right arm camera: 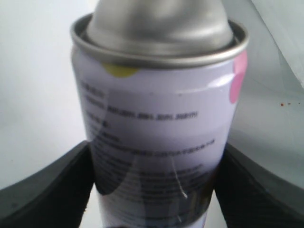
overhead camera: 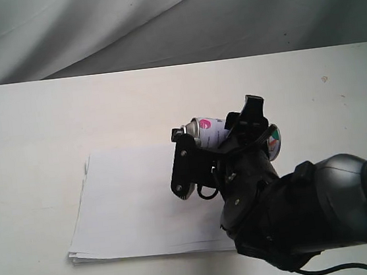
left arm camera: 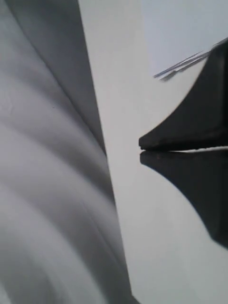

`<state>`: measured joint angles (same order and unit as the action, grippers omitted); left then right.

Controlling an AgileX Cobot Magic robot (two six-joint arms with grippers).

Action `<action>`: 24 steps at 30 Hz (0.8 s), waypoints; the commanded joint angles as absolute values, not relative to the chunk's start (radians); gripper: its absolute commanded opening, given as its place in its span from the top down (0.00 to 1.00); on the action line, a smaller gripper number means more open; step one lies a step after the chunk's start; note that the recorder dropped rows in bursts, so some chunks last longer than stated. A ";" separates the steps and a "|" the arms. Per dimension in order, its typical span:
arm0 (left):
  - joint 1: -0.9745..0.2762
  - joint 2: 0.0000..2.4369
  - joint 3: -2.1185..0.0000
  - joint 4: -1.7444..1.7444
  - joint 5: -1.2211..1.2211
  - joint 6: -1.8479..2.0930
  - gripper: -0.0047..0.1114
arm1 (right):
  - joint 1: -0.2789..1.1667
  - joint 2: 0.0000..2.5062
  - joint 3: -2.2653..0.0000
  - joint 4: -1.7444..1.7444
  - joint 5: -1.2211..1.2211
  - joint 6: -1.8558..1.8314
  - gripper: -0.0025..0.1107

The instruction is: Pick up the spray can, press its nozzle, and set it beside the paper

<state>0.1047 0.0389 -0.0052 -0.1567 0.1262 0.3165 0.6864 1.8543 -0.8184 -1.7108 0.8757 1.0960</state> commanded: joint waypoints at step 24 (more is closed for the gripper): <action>0.099 0.037 -0.158 -0.450 0.196 -0.050 0.96 | 0.688 1.846 -0.828 -1.744 0.920 1.027 0.98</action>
